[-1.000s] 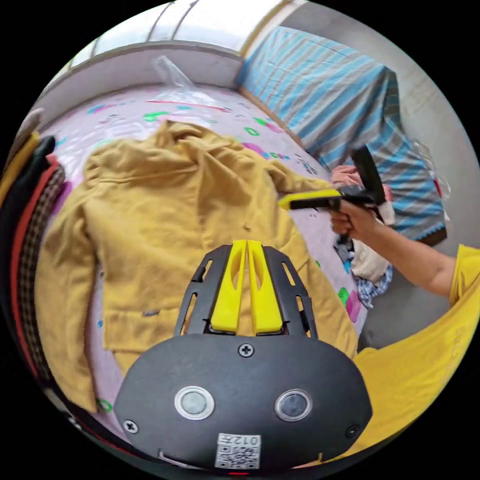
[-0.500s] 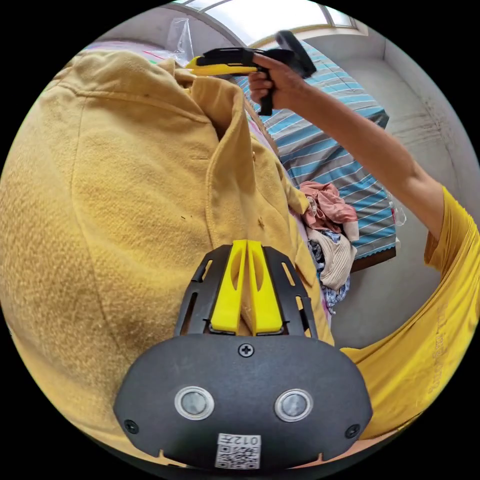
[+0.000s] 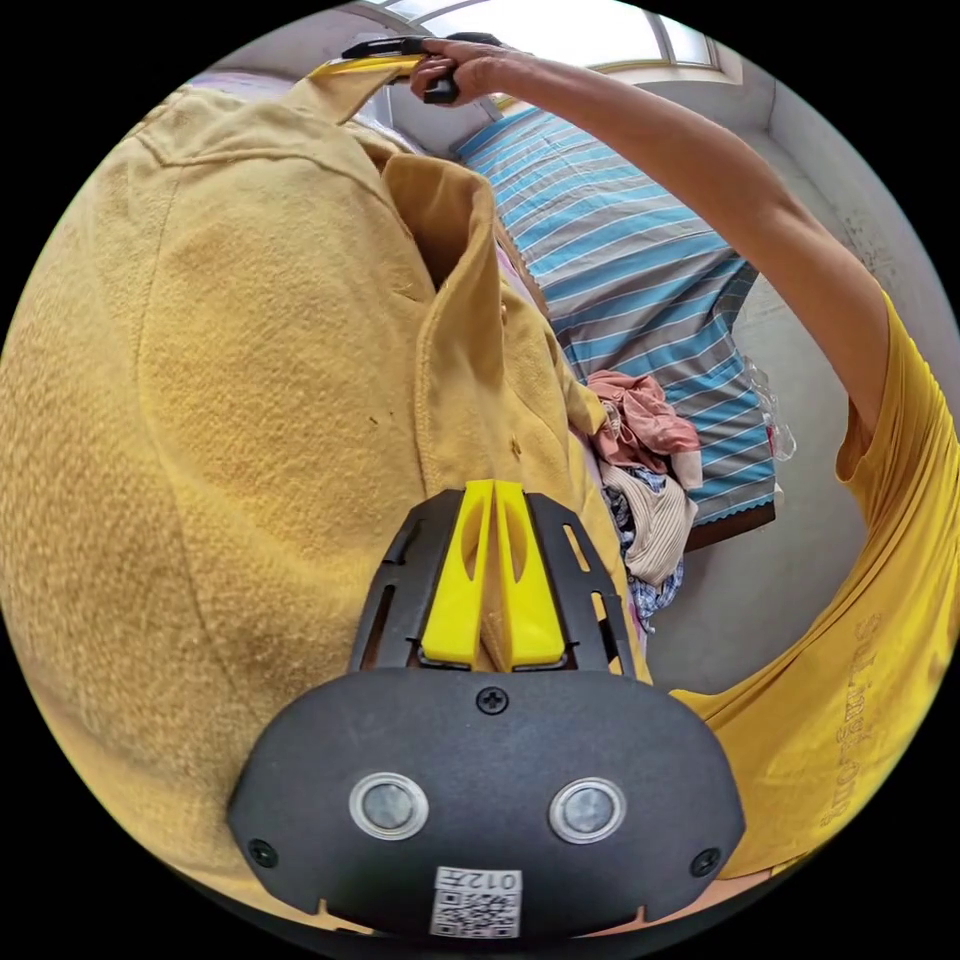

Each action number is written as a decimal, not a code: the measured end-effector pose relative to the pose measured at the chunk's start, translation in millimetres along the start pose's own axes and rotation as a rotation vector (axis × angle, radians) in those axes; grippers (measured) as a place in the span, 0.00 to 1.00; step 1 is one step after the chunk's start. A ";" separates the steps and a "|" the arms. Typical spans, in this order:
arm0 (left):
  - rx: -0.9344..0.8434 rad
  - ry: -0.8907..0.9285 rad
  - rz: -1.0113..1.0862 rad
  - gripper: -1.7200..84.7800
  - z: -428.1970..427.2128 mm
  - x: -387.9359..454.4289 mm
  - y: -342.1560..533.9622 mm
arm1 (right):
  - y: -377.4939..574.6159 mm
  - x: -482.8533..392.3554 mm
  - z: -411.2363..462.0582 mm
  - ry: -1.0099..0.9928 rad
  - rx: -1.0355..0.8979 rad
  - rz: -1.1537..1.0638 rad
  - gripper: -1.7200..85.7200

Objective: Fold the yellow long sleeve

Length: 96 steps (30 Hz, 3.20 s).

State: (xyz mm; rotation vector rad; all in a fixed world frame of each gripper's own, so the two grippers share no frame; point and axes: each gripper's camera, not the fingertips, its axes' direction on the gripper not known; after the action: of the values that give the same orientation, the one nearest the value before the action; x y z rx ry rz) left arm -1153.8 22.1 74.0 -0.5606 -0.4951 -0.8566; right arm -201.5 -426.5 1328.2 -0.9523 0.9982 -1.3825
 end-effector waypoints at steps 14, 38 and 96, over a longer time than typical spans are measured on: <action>0.338 -0.338 0.190 0.05 -89.8 80.6 -71.7 | 205.2 32.6 -68.4 0.566 0.285 -0.358 0.10; 0.250 -0.881 0.187 0.11 -1.6 7.2 -214.9 | 95.8 -26.0 56.0 0.063 -0.184 -0.630 0.06; 0.218 -0.566 0.018 0.03 7.0 -43.1 -261.5 | 98.7 207.1 -173.8 -0.338 0.406 -0.057 0.03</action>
State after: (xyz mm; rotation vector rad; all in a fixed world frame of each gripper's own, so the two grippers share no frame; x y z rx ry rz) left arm -1390.5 -87.9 120.2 -0.6023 -1.0836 -0.6084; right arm -344.9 -627.1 1179.8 -0.8717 0.4186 -1.3479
